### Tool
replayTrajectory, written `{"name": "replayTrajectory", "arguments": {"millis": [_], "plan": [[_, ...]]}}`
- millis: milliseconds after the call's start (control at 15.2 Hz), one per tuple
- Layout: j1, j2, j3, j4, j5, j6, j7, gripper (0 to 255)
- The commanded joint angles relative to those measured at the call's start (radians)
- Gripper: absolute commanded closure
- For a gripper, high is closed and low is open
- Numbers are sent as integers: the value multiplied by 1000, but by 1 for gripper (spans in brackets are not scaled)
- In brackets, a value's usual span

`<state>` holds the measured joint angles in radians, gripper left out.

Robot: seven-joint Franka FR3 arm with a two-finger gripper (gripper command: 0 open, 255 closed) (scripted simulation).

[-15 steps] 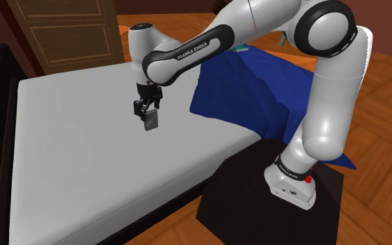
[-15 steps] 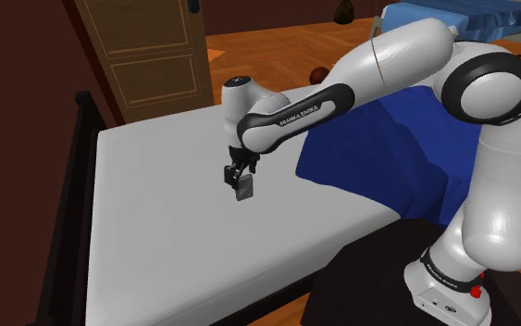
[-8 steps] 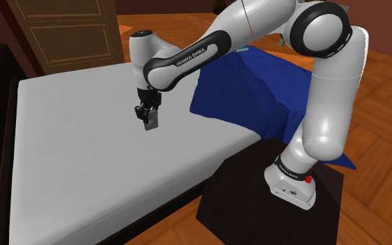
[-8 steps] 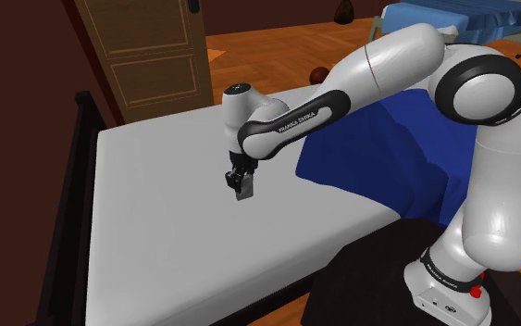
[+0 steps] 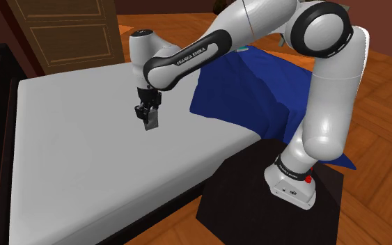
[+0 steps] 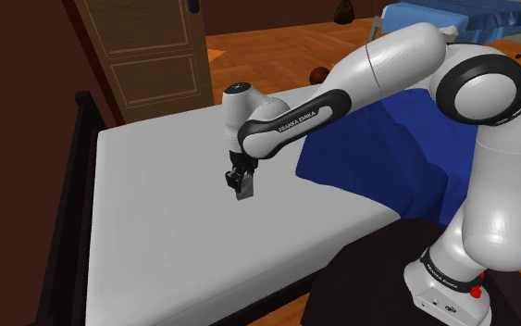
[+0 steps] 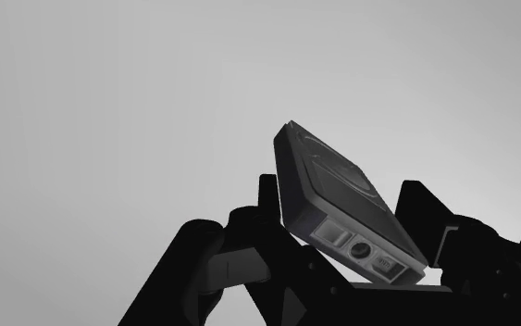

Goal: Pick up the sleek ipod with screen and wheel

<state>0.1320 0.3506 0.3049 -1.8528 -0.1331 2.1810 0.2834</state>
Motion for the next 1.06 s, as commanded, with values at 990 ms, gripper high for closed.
{"name": "replayTrajectory", "arguments": {"millis": [990], "plan": [[-8,-80,13,95,34,-171,-23,255]]}}
